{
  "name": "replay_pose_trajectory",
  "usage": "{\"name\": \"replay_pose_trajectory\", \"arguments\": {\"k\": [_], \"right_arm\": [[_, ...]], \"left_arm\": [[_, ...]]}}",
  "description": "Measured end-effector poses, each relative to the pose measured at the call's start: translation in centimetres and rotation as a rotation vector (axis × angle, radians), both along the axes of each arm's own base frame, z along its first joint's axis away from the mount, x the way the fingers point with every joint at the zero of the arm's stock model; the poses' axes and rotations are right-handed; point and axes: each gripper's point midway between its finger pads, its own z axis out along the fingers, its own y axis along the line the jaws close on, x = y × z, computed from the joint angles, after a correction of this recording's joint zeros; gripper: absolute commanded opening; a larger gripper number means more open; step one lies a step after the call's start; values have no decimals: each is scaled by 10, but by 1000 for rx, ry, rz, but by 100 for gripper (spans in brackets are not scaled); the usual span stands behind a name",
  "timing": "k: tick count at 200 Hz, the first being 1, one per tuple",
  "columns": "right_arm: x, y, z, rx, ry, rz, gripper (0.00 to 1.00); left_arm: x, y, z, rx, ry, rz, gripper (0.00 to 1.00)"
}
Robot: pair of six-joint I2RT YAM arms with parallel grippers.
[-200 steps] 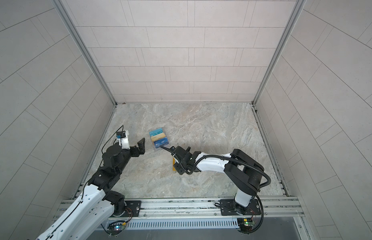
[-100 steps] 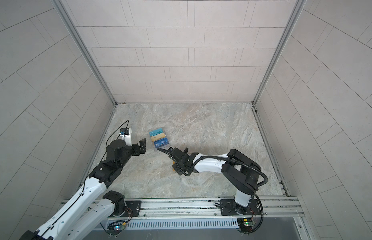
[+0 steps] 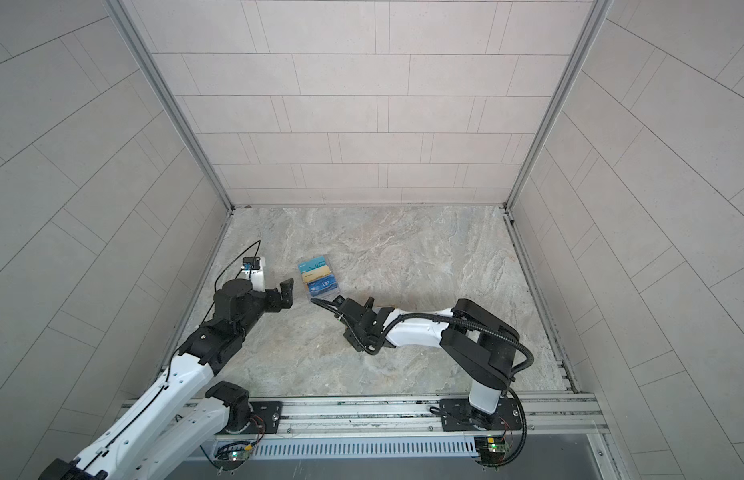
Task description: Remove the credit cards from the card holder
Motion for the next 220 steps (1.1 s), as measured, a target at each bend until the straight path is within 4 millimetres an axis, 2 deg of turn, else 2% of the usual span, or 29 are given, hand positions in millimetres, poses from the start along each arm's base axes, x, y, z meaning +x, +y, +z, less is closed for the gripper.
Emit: {"name": "replay_pose_trajectory", "arguments": {"k": [74,130,145,178,220], "right_arm": [[-5,-8,3,-12,6,-4,23],[-4,-15,22,-6,-23,-20,21],[-4,-16,23,-9,-23,-20,27],[-12,-9,25,31,9,17,49],[-17,-2,23,57,39,47,54]], "left_arm": [[0,-4,-2,-2,11,-24,100],[0,-6,-4,-5,18,-34,100],[0,-7,-4,-7,20,-40,100],[0,-9,-5,-11,25,-49,100],[0,-10,-5,-11,29,-54,100]]}}
